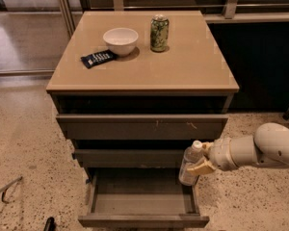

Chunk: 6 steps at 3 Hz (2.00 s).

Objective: Place blue plastic bottle into bottom drawer

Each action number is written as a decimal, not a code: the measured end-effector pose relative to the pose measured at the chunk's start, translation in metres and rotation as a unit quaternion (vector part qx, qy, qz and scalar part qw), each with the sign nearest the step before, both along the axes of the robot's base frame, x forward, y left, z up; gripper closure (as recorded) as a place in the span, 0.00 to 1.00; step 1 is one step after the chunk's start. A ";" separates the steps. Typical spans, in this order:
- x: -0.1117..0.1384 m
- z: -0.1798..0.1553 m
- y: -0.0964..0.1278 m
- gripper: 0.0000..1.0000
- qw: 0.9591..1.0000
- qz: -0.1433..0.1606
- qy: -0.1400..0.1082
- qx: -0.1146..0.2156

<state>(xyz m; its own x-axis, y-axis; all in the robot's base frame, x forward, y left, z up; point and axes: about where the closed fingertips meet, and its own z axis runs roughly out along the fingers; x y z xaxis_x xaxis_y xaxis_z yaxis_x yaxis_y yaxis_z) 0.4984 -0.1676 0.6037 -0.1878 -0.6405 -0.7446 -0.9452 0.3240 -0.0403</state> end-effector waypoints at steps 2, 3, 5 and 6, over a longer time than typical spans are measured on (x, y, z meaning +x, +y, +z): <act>-0.001 -0.019 0.000 1.00 1.000 0.005 -0.021 -0.010; 0.003 -0.056 0.007 1.00 0.999 0.008 -0.049 -0.007; 0.016 -0.161 0.029 1.00 0.999 0.011 -0.040 0.005; 0.019 -0.227 0.033 1.00 1.000 0.015 -0.005 0.003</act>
Offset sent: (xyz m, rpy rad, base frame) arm -0.0021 -0.0044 -0.0453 -0.0540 -0.1111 0.0180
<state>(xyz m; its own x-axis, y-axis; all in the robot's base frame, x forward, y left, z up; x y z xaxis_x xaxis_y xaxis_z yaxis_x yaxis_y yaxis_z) 0.5178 -0.1350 0.3771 -0.1601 -0.6415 -0.7502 -0.9542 0.2951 -0.0487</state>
